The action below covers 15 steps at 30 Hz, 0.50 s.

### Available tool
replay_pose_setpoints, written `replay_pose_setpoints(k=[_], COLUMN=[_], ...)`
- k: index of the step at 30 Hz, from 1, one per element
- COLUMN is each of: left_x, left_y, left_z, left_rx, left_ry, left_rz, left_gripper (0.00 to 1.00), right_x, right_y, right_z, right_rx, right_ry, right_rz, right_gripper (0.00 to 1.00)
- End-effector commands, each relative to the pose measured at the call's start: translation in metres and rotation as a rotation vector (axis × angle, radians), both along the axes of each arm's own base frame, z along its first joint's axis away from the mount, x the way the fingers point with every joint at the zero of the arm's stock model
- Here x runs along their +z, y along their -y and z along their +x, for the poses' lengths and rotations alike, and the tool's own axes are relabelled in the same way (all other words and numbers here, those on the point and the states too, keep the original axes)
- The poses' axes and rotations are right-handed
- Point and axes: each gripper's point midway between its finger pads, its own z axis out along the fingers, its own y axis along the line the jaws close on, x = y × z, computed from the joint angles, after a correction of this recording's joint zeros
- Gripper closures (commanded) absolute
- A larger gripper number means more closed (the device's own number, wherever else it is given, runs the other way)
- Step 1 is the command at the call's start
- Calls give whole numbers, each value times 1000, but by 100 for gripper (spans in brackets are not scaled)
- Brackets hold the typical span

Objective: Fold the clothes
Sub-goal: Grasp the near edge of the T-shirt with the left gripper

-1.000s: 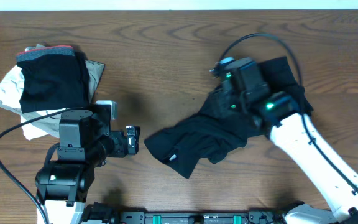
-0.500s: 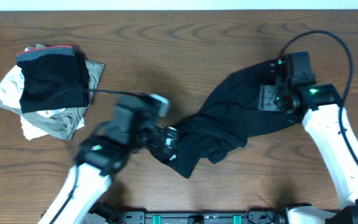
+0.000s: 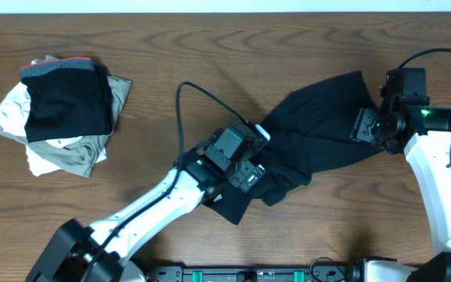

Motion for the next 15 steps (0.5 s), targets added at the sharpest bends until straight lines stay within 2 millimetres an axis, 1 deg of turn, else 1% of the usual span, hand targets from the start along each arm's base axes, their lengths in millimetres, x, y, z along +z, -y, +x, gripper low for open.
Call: replay_pose_setpoints(k=[1,3,7,10,12,15], left_x=[-1,-4,-2,-3,-6,-17], left_y=[1,1,3,4,4,4], left_z=[6,6,8,9,10,10], left_rx=[-25,-39,-47,-46,-47,-47], left_ry=[30,29,41,44,40,22], left_rz=[39,52,48,44,48,64], left_gripper=[0,2,4,9,11,11], right_x=[0,0,0,0,-1,-1], right_y=[1,1,1,1,1,1], right_z=[0,1,1,1,0,-1], right_rx=[-22,-23,-22,-22,-22,-22], right_ry=[3,6,6,5,2,-1], right_rz=[11,11,12,12,12,12], right_gripper=[32,32,32,32,32,32])
